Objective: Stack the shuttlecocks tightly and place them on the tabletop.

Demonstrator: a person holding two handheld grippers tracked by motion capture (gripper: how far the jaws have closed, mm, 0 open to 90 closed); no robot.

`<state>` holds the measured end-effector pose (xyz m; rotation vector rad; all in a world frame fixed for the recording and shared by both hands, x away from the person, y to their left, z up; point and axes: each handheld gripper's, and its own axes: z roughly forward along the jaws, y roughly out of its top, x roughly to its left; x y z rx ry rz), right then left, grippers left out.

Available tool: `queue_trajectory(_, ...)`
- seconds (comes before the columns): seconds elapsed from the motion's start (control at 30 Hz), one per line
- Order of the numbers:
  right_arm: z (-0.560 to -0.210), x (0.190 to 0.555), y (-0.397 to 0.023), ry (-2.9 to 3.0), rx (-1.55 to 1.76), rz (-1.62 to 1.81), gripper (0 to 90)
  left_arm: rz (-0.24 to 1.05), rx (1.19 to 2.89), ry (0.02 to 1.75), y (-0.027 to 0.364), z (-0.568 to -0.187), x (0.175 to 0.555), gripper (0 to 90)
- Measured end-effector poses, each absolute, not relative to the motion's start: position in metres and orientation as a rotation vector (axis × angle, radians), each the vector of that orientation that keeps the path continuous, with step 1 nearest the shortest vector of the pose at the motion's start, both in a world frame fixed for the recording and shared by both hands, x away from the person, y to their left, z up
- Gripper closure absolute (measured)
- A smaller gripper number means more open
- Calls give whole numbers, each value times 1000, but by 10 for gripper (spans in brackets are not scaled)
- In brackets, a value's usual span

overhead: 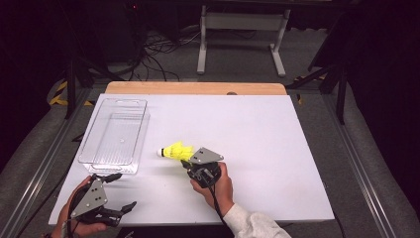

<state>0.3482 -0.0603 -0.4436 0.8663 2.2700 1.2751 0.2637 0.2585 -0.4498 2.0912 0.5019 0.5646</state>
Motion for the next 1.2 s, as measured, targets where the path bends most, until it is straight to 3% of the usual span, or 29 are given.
queue_trajectory(1.2, -411, 359, -66, 2212, 778, 1362, 883, 553, 2088, 507, 260, -451, 266, 86)
